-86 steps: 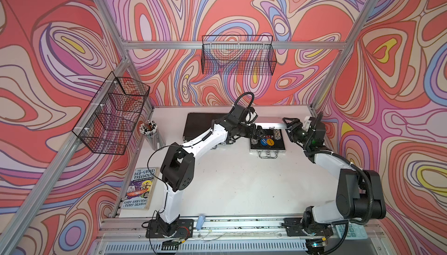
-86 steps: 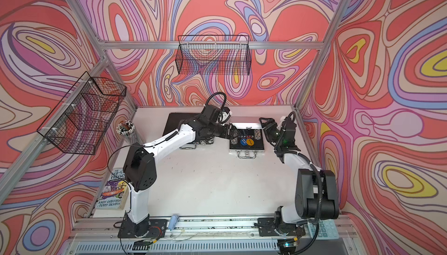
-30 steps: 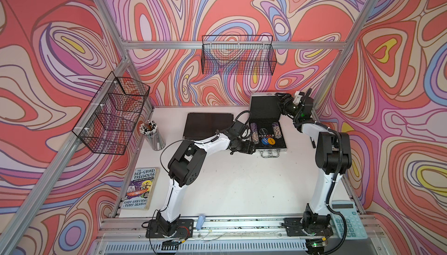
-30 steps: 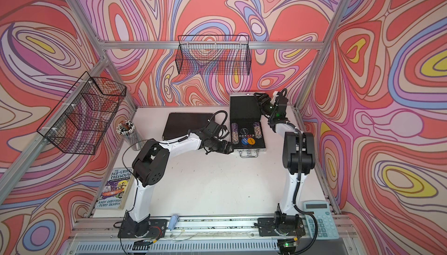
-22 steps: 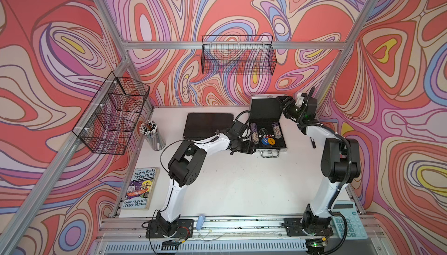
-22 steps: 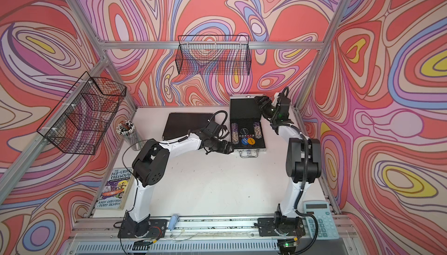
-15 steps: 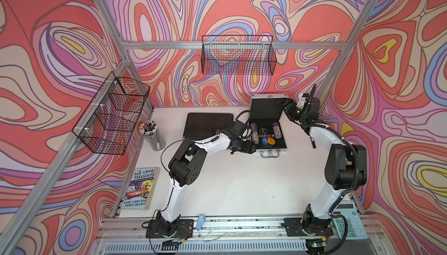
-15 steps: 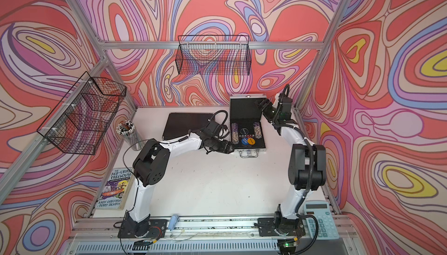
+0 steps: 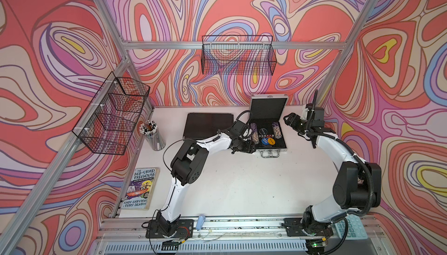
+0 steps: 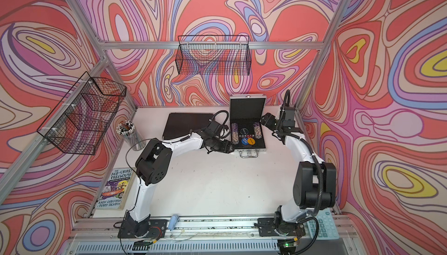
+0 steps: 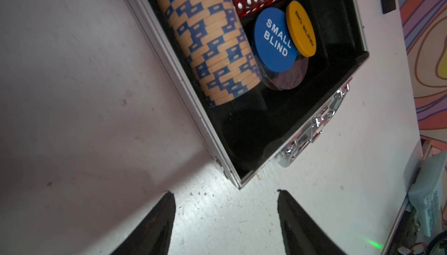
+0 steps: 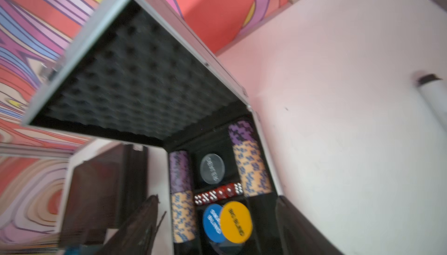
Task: Open the poker set cases
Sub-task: Move the poker set case to the center of the board.
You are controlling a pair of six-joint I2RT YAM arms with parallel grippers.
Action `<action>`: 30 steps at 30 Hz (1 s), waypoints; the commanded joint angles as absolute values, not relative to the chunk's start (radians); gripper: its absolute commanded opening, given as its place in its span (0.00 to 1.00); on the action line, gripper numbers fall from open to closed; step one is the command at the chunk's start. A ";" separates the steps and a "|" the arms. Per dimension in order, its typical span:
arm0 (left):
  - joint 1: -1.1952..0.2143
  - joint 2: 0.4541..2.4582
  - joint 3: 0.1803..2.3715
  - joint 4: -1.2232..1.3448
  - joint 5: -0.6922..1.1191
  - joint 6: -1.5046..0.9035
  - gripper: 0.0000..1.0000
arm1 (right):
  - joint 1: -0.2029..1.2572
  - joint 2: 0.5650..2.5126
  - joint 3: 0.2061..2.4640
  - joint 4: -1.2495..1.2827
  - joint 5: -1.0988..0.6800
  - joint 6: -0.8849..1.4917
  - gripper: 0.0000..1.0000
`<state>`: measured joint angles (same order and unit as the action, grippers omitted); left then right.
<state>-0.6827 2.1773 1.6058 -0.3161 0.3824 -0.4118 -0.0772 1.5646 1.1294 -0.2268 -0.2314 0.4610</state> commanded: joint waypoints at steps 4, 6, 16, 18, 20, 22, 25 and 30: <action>-0.684 2.215 1.657 -0.338 0.390 -0.401 0.60 | -0.081 1.583 1.021 -0.367 -0.151 0.326 0.62; -0.684 2.219 1.663 -0.343 0.387 -0.401 0.57 | -0.080 1.603 1.004 -0.361 -0.156 0.316 0.57; -0.684 2.244 1.693 -0.363 0.373 -0.413 0.49 | -0.080 1.712 0.999 -0.307 -0.157 0.303 0.51; -0.684 2.248 1.703 -0.373 0.361 -0.413 0.48 | -0.080 1.733 1.008 -0.295 -0.168 0.308 0.50; -0.684 2.252 1.709 -0.376 0.354 -0.413 0.47 | -0.080 1.750 1.015 -0.279 -0.170 0.316 0.50; -0.684 2.256 1.716 -0.377 0.351 -0.417 0.46 | -0.080 1.755 1.024 -0.269 -0.168 0.320 0.49; -0.684 2.269 1.734 -0.378 0.352 -0.422 0.45 | -0.080 1.806 1.040 -0.251 -0.166 0.337 0.47; -0.684 2.283 1.765 -0.388 0.351 -0.426 0.44 | -0.080 1.840 1.054 -0.232 -0.176 0.361 0.42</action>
<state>-0.6865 2.2536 1.7317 -0.3683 0.3767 -0.4175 -0.0792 1.8210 1.0332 -0.2535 -0.1791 0.3443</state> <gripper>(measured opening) 0.441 0.431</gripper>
